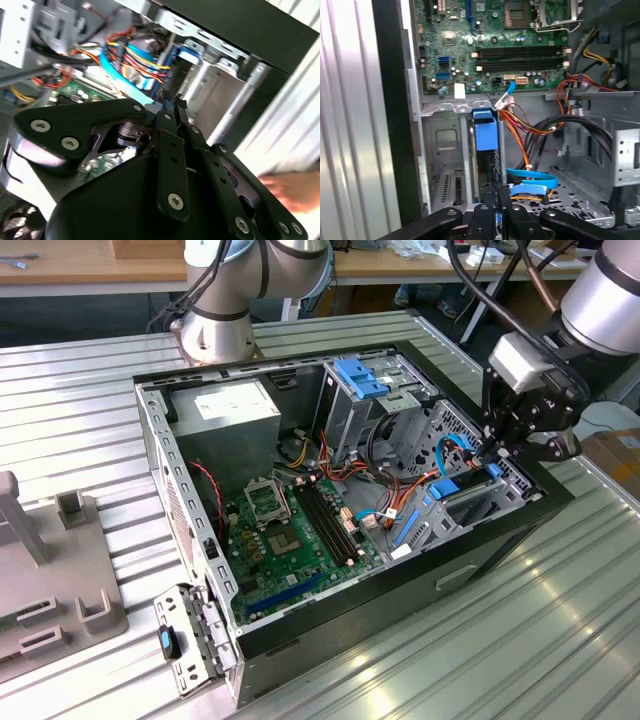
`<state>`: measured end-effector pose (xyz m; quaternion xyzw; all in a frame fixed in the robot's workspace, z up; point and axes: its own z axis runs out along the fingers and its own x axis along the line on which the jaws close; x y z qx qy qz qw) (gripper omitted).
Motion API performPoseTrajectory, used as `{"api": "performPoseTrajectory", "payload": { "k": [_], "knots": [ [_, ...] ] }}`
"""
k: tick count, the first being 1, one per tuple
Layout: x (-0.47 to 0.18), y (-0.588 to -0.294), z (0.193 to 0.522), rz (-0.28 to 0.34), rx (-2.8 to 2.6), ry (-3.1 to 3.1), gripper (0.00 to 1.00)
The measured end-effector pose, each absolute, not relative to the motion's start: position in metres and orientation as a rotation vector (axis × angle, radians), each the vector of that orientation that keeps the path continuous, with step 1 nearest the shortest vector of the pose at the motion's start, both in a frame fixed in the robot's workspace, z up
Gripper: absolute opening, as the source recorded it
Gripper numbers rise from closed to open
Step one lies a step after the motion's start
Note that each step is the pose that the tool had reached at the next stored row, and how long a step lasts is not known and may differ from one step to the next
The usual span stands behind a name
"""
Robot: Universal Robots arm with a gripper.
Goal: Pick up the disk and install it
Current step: 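Insert the second disk wire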
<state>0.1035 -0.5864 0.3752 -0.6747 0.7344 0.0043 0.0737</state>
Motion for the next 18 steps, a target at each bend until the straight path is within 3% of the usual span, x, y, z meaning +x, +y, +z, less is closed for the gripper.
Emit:
{"api": "performPoseTrajectory", "payload": {
  "k": [4, 9, 10, 11, 17, 18],
  "knots": [
    [0.104, -0.586, 0.375, 0.101, -1.983, 2.168, 0.18],
    [0.104, -0.586, 0.375, 0.111, -1.978, 2.163, 0.18],
    [0.104, -0.586, 0.375, 0.112, -1.977, 2.162, 0.37],
    [0.104, -0.587, 0.369, 0.112, -1.977, 2.162, 0.49],
    [0.103, -0.587, 0.358, 0.085, -1.991, 2.174, 0.48],
    [0.103, -0.587, 0.358, 0.085, -1.991, 2.174, 0.42]
  ]
}}
